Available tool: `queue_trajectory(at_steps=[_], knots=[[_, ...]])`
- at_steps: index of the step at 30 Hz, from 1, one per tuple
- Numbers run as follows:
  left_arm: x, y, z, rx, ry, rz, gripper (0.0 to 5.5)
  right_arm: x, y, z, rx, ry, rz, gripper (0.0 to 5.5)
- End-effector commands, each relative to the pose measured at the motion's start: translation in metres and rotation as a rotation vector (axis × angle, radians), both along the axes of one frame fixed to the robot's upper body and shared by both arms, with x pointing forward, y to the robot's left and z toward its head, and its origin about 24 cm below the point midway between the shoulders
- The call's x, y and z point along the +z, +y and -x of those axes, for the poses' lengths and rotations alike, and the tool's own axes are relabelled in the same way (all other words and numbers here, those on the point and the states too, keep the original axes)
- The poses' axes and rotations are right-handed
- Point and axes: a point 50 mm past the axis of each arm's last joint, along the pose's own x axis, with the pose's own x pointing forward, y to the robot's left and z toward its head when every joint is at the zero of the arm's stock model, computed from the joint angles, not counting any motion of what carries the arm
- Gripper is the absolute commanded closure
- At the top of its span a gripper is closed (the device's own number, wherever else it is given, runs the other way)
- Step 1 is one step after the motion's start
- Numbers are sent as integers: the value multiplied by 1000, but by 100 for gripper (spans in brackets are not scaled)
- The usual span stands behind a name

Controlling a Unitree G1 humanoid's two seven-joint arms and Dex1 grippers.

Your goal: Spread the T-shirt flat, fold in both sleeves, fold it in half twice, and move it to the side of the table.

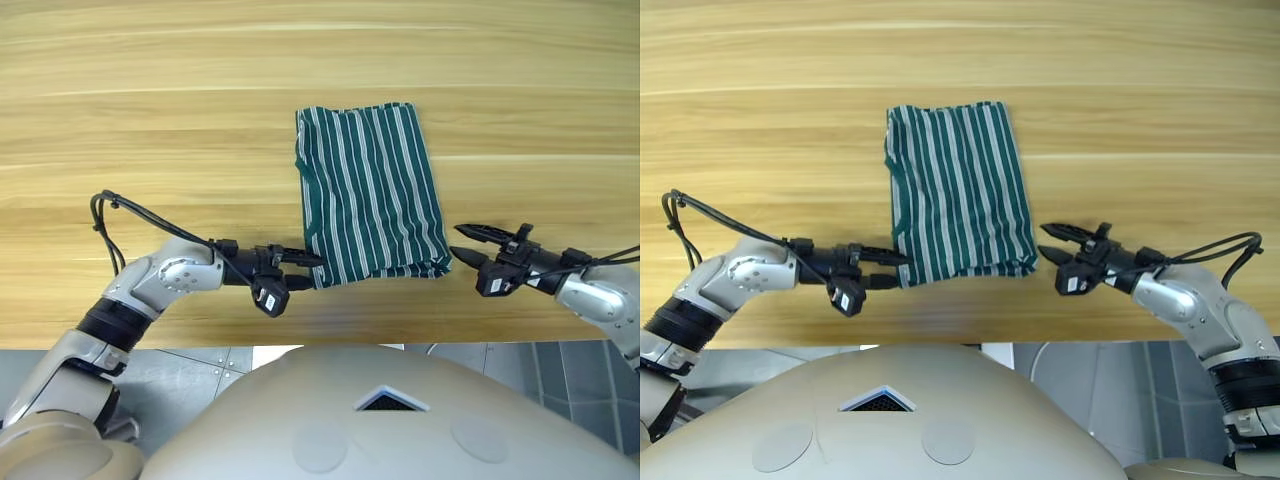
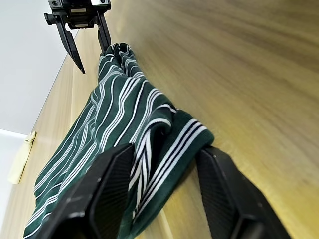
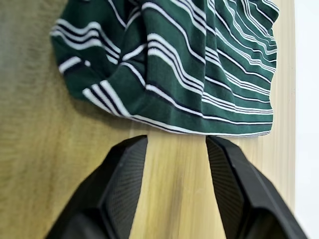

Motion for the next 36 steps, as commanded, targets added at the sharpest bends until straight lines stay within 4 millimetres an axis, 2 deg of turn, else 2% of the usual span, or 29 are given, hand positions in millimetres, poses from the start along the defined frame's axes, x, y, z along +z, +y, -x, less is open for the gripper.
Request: queue_trajectory(at_steps=[1,6,13,17,28,36], knots=[[-8,0,1,-13,26,-45,375,-8,-1,9,29,78,42,332],[-8,0,-4,29,11,-26,466,-7,-1,11,35,88,34,332],[-6,4,-12,93,-11,-1,549,-2,-11,19,38,108,58,332],[-4,9,-20,140,-39,7,549,-3,-2,17,79,108,28,332],[-10,2,-20,162,-24,32,549,-9,17,4,167,107,-5,332],[-13,2,-20,173,-13,32,549,-16,25,6,202,122,-22,332]])
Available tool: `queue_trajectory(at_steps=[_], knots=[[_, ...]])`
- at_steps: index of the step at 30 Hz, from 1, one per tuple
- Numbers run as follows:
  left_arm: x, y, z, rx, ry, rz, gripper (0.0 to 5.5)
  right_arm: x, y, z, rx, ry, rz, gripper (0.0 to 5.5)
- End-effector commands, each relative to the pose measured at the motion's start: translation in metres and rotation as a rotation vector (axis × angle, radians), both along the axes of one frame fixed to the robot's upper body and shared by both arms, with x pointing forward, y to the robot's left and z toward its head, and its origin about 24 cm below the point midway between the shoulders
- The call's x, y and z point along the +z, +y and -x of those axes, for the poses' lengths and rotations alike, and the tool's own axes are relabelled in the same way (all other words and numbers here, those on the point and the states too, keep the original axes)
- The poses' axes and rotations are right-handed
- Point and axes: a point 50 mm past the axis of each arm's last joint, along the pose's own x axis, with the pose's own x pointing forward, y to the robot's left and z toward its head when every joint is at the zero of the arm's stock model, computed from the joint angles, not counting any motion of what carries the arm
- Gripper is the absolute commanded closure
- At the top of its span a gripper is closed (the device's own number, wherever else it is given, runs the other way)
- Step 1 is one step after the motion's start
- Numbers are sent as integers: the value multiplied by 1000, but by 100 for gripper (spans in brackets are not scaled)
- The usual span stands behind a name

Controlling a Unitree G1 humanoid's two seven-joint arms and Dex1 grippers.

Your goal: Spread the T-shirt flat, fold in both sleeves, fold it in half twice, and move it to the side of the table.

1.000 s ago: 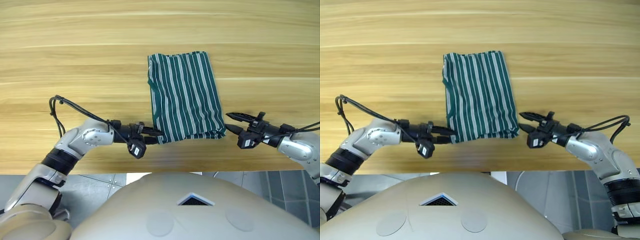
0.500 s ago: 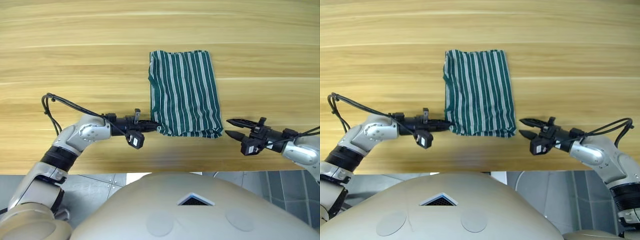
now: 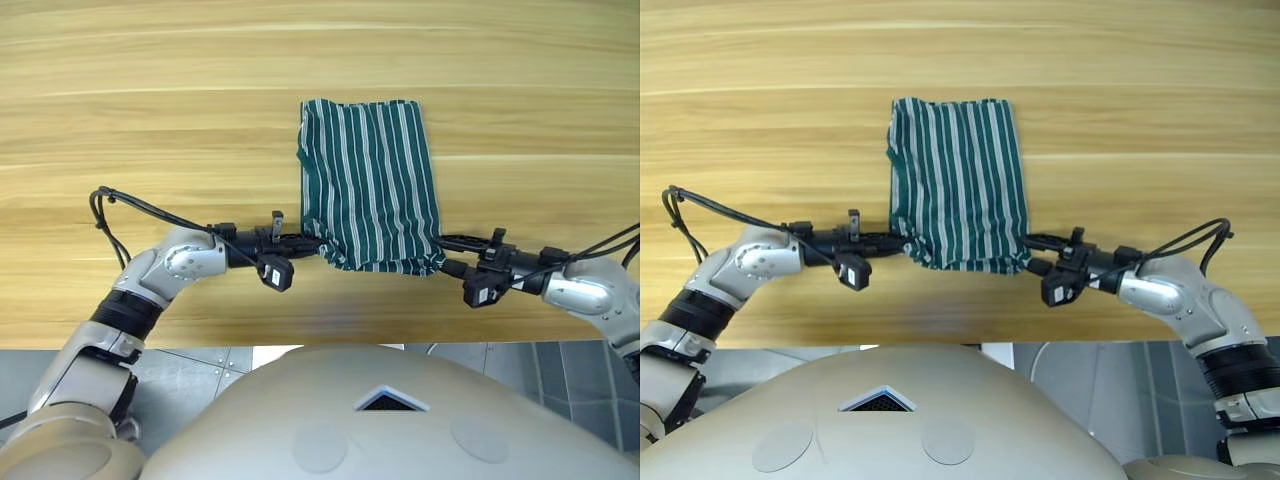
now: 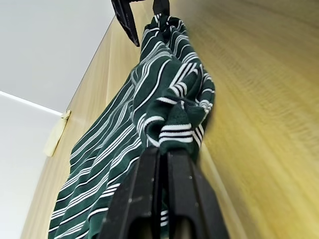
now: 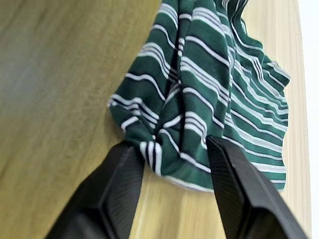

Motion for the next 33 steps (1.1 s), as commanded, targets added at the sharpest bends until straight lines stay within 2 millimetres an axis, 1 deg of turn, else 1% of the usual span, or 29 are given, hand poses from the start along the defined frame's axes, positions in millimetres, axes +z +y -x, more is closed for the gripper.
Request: queue_trajectory(at_steps=[1,7,10,12,17,21,24,28,31,33], knots=[[-11,3,4,4,43,-61,550,-14,0,8,20,63,49,347],[-10,10,4,34,42,-63,550,-15,-3,6,-1,48,34,442],[-9,17,6,73,46,-58,550,-15,-2,5,-17,36,23,506],[-8,23,9,105,55,-48,550,-15,-2,3,-31,23,12,529],[-6,37,18,197,78,-12,550,-12,3,-1,-36,-3,-24,534],[-7,31,22,204,104,44,550,-7,14,-8,-27,-37,-99,534],[-8,32,26,214,124,54,550,-7,16,-8,-28,-40,-117,534],[-12,28,37,229,174,76,550,-1,24,-1,-31,-10,-183,534],[-13,31,54,252,222,75,550,9,14,12,-84,36,-193,534],[-11,35,63,272,238,67,550,14,11,17,-101,46,-190,534]])
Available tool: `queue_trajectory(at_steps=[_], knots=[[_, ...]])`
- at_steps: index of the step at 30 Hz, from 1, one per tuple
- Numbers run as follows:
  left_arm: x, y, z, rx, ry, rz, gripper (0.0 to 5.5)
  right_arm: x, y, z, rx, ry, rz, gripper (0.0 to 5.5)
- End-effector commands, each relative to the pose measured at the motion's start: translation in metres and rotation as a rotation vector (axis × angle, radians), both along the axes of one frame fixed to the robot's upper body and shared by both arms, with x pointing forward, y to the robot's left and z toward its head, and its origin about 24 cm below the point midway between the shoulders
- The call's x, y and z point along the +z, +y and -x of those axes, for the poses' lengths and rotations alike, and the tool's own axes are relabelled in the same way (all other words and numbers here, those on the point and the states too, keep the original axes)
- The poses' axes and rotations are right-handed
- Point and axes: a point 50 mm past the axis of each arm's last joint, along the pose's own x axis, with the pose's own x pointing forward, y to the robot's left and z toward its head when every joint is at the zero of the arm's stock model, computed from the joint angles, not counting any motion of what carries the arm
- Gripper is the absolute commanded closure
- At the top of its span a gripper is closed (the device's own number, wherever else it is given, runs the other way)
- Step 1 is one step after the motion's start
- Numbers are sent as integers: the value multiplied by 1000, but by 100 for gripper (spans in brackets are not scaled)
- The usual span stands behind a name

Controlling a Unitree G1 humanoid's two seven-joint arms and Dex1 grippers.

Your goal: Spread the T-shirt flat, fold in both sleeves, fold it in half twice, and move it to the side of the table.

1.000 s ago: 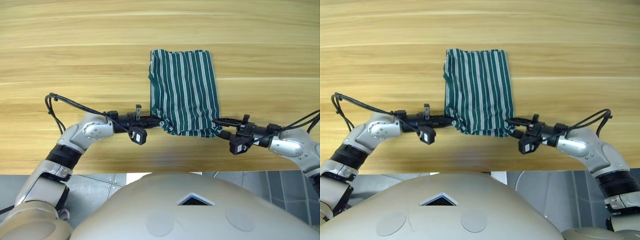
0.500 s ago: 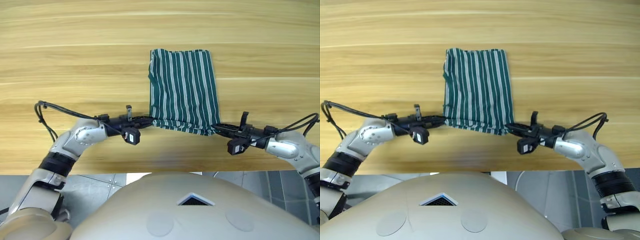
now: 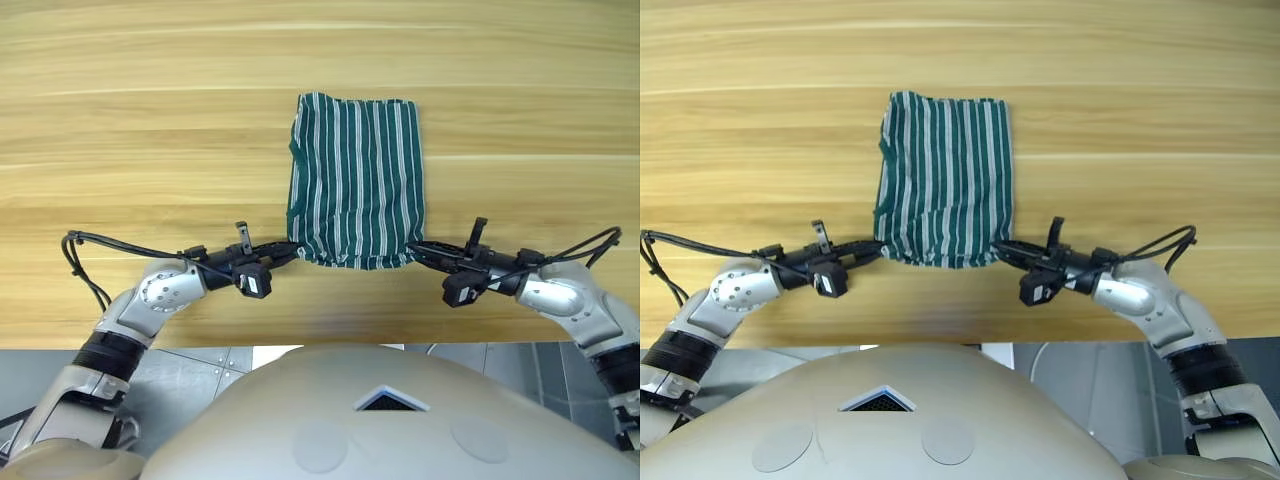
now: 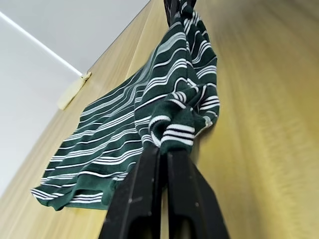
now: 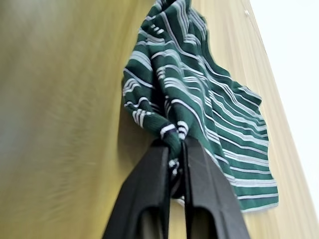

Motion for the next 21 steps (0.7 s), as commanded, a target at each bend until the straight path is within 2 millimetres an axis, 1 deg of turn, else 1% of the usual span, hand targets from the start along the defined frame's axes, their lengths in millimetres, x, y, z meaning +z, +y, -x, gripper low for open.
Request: queue_trajectory(at_steps=[1,3,4,6,8,10,13,16,21], knots=[[-3,9,25,26,81,-49,550,15,-8,9,-28,23,15,534],[3,8,30,40,80,-29,550,22,-4,11,-36,18,-22,534],[7,8,29,61,71,-9,550,25,-2,11,-42,14,-39,534],[22,6,18,140,31,83,550,30,-3,4,-81,-16,-60,534],[37,7,-1,239,-20,175,550,31,-4,-5,-136,-54,-80,534],[44,7,-14,296,-39,221,550,30,-1,-11,-164,-75,-106,534],[47,1,-31,362,-65,272,550,30,8,-25,-201,-130,-163,534],[47,-7,-44,387,-80,289,550,30,12,-41,-251,-180,-190,534],[35,-9,-68,461,-89,240,550,31,15,-67,-344,-260,-229,534]])
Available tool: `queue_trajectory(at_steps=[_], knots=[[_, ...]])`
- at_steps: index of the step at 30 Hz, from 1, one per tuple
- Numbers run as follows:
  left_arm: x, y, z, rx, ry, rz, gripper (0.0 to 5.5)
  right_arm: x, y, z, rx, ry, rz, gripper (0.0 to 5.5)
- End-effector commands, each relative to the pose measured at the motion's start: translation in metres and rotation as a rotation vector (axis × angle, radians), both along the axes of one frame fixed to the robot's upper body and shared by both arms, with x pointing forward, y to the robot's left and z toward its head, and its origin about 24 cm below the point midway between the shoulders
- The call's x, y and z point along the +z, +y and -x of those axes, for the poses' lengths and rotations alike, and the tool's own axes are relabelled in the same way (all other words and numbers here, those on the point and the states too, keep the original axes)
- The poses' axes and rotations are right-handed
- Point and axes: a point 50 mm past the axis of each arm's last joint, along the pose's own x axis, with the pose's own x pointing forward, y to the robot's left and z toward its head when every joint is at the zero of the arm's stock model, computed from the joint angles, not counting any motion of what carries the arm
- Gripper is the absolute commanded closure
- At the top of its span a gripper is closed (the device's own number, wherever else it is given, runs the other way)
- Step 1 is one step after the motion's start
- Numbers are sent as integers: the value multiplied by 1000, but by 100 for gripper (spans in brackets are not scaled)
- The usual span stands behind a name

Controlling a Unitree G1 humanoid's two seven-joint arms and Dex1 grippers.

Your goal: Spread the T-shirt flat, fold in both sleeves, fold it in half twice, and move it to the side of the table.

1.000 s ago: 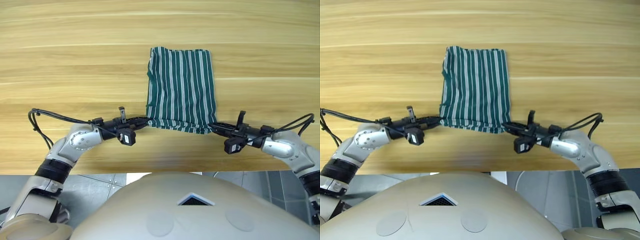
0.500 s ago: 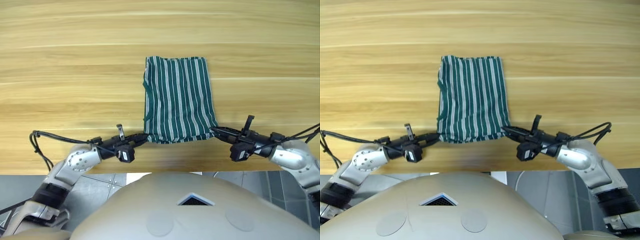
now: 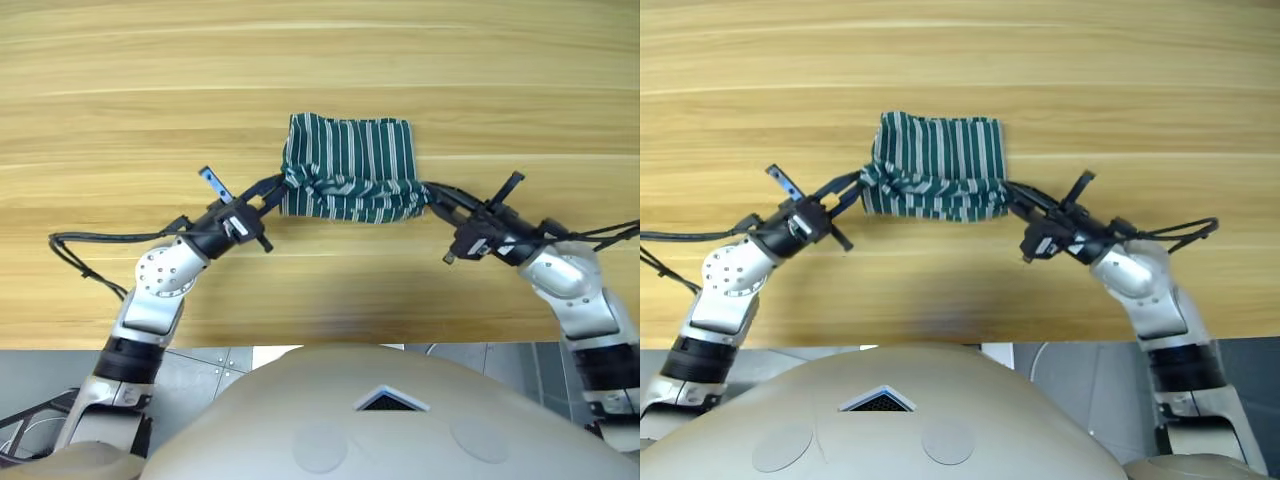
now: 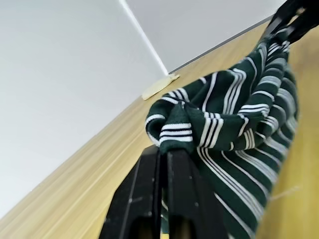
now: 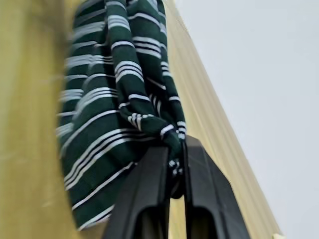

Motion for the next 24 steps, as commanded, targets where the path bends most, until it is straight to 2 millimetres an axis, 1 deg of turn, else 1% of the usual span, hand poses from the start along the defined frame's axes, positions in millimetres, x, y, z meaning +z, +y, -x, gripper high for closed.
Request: queue_trajectory(at_steps=[1,6,9,13,16,20,21,22,24], knots=[[-10,1,-19,61,5,-50,550,4,2,-24,-82,-68,-27,534],[-15,-1,-45,125,-17,-77,550,1,4,-50,-170,-120,-21,534],[-21,-1,-54,156,-10,-84,550,-3,6,-64,-205,-129,-9,534],[-27,-10,-61,159,-1,-65,550,-10,12,-76,-230,-130,7,534],[-32,-16,-61,145,14,-62,550,-13,14,-86,-252,-132,21,534],[-37,-19,-61,143,30,-64,550,-20,16,-94,-268,-122,39,534],[-37,-20,-62,140,32,-58,550,-22,17,-95,-272,-118,41,498],[-36,-22,-64,137,39,-47,516,-25,17,-96,-272,-111,47,487],[-37,-24,-69,139,51,-36,486,-28,20,-98,-270,-104,55,452]])
